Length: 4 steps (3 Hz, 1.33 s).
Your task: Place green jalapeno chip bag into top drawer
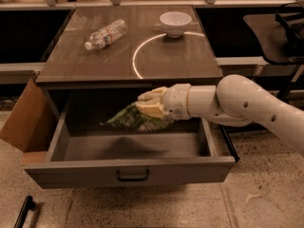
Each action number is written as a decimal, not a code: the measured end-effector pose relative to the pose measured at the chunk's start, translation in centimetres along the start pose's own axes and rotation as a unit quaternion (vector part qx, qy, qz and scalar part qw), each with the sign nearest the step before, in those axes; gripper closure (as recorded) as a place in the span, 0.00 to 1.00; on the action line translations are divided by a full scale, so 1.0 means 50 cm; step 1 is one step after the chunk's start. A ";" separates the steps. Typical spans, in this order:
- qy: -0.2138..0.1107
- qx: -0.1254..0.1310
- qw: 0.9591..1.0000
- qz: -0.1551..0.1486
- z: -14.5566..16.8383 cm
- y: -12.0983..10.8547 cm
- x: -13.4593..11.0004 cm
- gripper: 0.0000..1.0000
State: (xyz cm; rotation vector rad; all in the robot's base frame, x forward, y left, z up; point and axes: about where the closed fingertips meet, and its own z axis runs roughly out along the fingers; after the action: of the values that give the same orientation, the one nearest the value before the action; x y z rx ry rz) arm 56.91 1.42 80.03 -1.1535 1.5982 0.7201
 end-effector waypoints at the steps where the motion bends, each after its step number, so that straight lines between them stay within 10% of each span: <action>1: 0.001 0.007 1.000 0.010 0.017 -0.016 0.023 0.07; 4: -0.011 0.037 0.999 -0.020 -0.126 -0.052 -0.037 0.00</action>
Offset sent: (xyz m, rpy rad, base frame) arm 0.0262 -0.0292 0.0030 0.0155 -0.0363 -0.0838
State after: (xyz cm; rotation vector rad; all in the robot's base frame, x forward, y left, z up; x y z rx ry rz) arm 57.07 -4.39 84.04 -1.1174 1.5658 0.6408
